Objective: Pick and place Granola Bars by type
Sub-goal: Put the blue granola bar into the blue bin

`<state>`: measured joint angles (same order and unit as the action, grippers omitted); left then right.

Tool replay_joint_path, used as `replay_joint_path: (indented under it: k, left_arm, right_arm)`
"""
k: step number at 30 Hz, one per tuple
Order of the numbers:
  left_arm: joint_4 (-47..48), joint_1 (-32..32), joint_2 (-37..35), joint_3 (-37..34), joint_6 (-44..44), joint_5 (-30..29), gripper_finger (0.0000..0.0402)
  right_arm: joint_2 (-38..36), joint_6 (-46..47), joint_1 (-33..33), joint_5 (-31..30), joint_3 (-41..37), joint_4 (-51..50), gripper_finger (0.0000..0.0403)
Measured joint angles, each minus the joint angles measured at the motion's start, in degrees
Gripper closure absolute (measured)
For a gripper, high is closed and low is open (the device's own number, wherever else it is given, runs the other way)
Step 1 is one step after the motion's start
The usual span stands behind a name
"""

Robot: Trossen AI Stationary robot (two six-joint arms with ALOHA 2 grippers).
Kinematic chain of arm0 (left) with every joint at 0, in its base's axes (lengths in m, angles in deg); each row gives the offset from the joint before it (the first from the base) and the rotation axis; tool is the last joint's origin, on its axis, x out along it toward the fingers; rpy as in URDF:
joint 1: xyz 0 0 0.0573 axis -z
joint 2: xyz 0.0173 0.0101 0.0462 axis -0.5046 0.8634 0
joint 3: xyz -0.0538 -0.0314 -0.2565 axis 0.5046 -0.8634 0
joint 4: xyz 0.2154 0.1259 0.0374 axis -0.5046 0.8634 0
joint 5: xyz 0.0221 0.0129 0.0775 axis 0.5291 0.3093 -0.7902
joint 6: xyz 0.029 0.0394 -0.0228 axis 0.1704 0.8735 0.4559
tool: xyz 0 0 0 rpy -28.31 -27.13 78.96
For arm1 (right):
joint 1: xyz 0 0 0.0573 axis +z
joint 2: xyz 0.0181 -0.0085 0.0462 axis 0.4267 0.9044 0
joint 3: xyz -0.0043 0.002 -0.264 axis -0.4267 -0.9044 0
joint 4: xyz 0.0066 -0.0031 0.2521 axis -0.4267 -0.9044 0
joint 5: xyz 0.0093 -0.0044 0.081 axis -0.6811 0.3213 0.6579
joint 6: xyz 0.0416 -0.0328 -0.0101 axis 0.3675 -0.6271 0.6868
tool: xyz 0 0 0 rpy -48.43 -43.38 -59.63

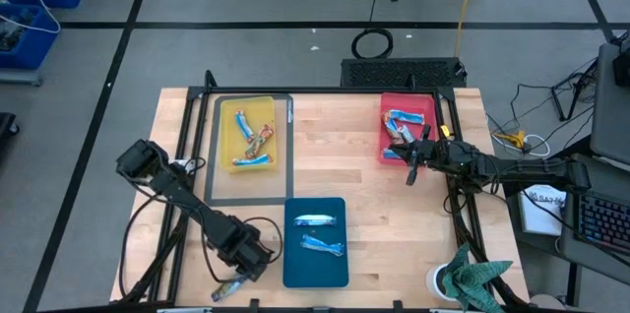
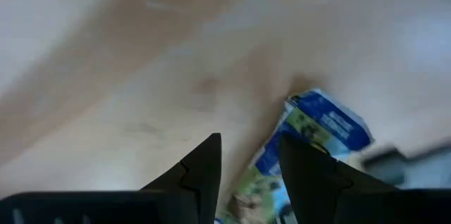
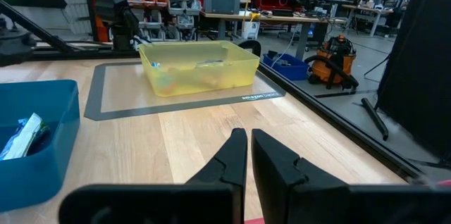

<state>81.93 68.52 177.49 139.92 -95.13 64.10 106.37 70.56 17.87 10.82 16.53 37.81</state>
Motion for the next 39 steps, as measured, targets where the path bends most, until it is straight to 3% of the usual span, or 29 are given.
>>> replay_joint_path:
  k: [4, 21, 27, 33, 39]
  left_arm:
    - [-3.62, -0.17, 0.0, 0.0, 2.77, 0.33, 0.0257]
    - [-3.56, 0.44, 0.0, 0.0, 21.07, 1.16, 0.0257]
    - [-3.22, -0.11, -0.88, 0.0, 25.15, -1.26, 0.0257]
    - [-3.45, -0.61, -6.21, 0.0, 24.97, -6.17, 0.0257]
    - [-9.88, 0.68, -7.47, 0.05, 24.54, -9.26, 0.0257]
  right_arm:
    - [0.0, 0.01, 0.01, 0.0, 0.0, 0.0, 0.0389]
    - [0.0, 0.01, -0.01, 0.0, 0.0, 0.0, 0.0387]
    - [0.01, 0.0, 0.0, -0.01, -0.01, 0.0, 0.0389]
    - [0.01, 0.0, -0.01, 0.0, -0.02, 0.0, 0.0388]
    - [0.0, -0.01, -0.01, 0.0, -0.02, 0.0, 0.0389]
